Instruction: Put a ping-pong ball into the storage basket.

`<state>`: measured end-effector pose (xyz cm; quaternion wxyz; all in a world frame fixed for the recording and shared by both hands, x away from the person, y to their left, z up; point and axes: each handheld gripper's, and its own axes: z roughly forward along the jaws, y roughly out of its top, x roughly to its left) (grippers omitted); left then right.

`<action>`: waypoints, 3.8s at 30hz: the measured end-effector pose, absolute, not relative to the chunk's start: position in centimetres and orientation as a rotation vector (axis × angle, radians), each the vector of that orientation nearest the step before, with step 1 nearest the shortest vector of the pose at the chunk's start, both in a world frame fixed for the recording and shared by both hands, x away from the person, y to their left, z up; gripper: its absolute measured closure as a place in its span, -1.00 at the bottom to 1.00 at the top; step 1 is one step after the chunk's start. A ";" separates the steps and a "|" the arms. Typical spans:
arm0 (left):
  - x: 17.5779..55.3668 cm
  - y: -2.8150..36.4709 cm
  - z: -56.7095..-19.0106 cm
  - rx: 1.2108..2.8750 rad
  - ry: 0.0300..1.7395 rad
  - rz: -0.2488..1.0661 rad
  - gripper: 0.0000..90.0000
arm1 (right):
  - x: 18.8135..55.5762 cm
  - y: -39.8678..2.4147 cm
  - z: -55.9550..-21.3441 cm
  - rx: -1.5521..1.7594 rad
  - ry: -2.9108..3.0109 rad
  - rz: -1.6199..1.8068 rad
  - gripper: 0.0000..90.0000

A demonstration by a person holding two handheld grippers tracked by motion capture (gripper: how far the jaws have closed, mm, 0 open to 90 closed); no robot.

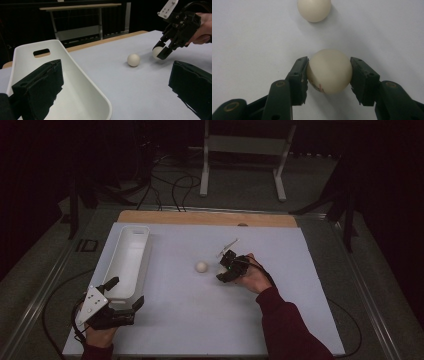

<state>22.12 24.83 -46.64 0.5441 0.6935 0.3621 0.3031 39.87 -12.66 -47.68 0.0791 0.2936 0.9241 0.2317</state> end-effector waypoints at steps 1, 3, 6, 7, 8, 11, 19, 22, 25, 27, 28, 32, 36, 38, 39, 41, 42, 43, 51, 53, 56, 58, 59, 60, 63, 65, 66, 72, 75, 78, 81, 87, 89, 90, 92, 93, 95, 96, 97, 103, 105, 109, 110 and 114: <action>22.1 24.8 -46.6 1.646 0.860 0.719 -1.00 | 39.9 -12.7 -47.7 0.879 2.765 0.693 0.12; 22.1 24.8 -46.6 1.645 0.861 0.720 -1.00 | 39.8 -12.6 -47.5 0.878 2.768 0.697 0.12; 22.1 24.8 -46.6 1.645 0.861 0.722 -1.00 | 39.6 -12.6 -47.3 0.875 2.766 0.699 0.12; 22.1 24.8 -46.6 1.645 0.861 0.722 -1.00 | 39.6 -12.6 -47.3 0.875 2.766 0.699 0.12; 22.1 24.8 -46.6 1.647 0.861 0.722 -1.00 | 39.6 -12.7 -47.2 0.875 2.765 0.697 0.12; 22.1 24.8 -46.6 1.645 0.861 0.721 -1.00 | 39.6 -12.8 -47.1 0.882 2.764 0.703 0.12; 22.1 24.8 -46.6 1.645 0.863 0.721 -1.00 | 39.4 -12.8 -46.5 0.869 2.760 0.703 0.12; 22.1 24.8 -46.6 1.647 0.863 0.722 -1.00 | 39.1 -12.6 -45.9 0.863 2.748 0.705 0.12; 22.1 24.8 -46.6 1.647 0.863 0.722 -1.00 | 39.1 -12.5 -45.5 0.842 2.749 0.700 0.12; 22.1 24.8 -46.6 1.645 0.863 0.721 -1.00 | 39.0 -12.5 -45.3 0.836 2.747 0.697 0.12; 22.1 24.8 -46.6 1.645 0.863 0.721 -1.00 | 39.0 -12.4 -45.2 0.835 2.747 0.697 0.12; 22.1 24.8 -46.6 1.648 0.864 0.721 -1.00 | 39.0 -12.3 -45.0 0.829 2.744 0.696 0.12; 22.1 24.8 -46.6 1.648 0.863 0.721 -1.00 | 38.9 -12.3 -44.7 0.829 2.738 0.698 0.12; 22.1 24.8 -46.6 1.648 0.863 0.722 -1.00 | 38.8 -12.2 -44.6 0.826 2.738 0.700 0.12; 22.1 24.8 -46.6 1.649 0.864 0.722 -1.00 | 38.8 -12.2 -44.6 0.826 2.738 0.700 0.12; 22.1 24.8 -46.6 1.650 0.866 0.723 -1.00 | 38.8 -12.2 -44.5 0.823 2.739 0.707 0.12; 22.1 24.8 -46.6 1.649 0.866 0.724 -1.00 | 38.7 -12.2 -44.5 0.826 2.742 0.712 0.12; 22.1 24.8 -46.6 1.648 0.866 0.724 -1.00 | 38.7 -12.2 -44.5 0.827 2.742 0.717 0.12; 22.1 24.8 -46.6 1.650 0.866 0.723 -1.00 | 38.6 -12.1 -44.1 0.821 2.739 0.730 0.12; 22.1 24.8 -46.6 1.651 0.866 0.723 -1.00 | 38.6 -12.0 -43.9 0.821 2.737 0.737 0.12; 22.1 24.8 -46.6 1.650 0.866 0.723 -1.00 | 38.5 -11.8 -43.7 0.818 2.734 0.740 0.12; 22.1 24.8 -46.6 1.651 0.866 0.722 -1.00 | 38.5 -11.7 -43.6 0.812 2.731 0.745 0.12; 22.1 24.8 -46.6 1.651 0.866 0.723 -1.00 | 38.4 -11.6 -43.5 0.812 2.730 0.747 0.12; 22.1 24.8 -46.6 1.650 0.865 0.722 -1.00 | 38.4 -11.5 -43.4 0.805 2.731 0.746 0.12; 22.1 24.8 -46.6 1.650 0.866 0.723 -1.00 | 38.3 -11.3 -43.2 0.800 2.729 0.750 0.12; 22.1 24.8 -46.6 1.650 0.866 0.722 -1.00 | 38.3 -11.2 -43.1 0.802 2.726 0.758 0.12; 22.1 24.8 -46.6 1.651 0.866 0.723 -1.00 | 38.3 -11.2 -43.1 0.801 2.725 0.755 0.12; 22.1 24.8 -46.6 1.652 0.866 0.721 -1.00 | 38.3 -11.1 -43.0 0.787 2.728 0.754 0.12; 22.1 24.8 -46.6 1.651 0.866 0.721 -1.00 | 38.2 -11.0 -42.9 0.788 2.729 0.757 0.12; 22.1 24.8 -46.6 1.652 0.867 0.721 -1.00 | 38.1 -10.9 -42.8 0.789 2.728 0.763 0.12; 22.1 24.8 -46.6 1.653 0.866 0.721 -1.00 | 38.1 -10.8 -42.7 0.774 2.727 0.762 0.12; 22.1 24.8 -46.6 1.653 0.867 0.720 -1.00 | 38.0 -10.5 -42.6 0.775 2.724 0.769 0.12; 22.1 24.8 -46.6 1.654 0.867 0.720 -1.00 | 38.0 -10.4 -42.4 0.780 2.719 0.780 0.12; 22.1 24.8 -46.6 1.654 0.867 0.720 -1.00 | 38.0 -10.4 -42.4 0.771 2.722 0.781 0.12; 22.1 24.8 -46.6 1.653 0.867 0.720 -1.00 | 37.9 -10.2 -42.3 0.778 2.717 0.787 0.12; 22.1 24.8 -46.6 1.653 0.867 0.721 -1.00 | 37.9 -10.1 -42.3 0.772 2.717 0.788 0.12; 22.1 24.8 -46.6 1.654 0.866 0.721 -1.00 | 37.9 -10.1 -42.2 0.769 2.720 0.783 0.12; 22.1 24.8 -46.6 1.654 0.866 0.720 -1.00 | 38.0 -10.0 -42.1 0.773 2.716 0.792 0.12; 22.1 24.8 -46.6 1.654 0.866 0.721 -1.00 | 38.0 -9.9 -42.1 0.768 2.716 0.791 0.12; 22.1 24.8 -46.6 1.653 0.867 0.720 -1.00 | 38.0 -9.6 -41.9 0.753 2.720 0.793 0.12; 22.1 24.8 -46.6 1.654 0.867 0.720 -1.00 | 38.0 -9.5 -41.8 0.758 2.717 0.797 0.12; 22.1 24.7 -46.6 1.654 0.866 0.719 -1.00 | 38.0 -9.4 -41.7 0.751 2.721 0.796 0.12; 22.1 24.7 -46.6 1.654 0.866 0.718 -1.00 | 38.0 -9.4 -41.6 0.765 2.714 0.803 0.12; 22.1 24.7 -46.7 1.654 0.867 0.719 -1.00 | 38.0 -9.3 -41.5 0.754 2.712 0.801 0.12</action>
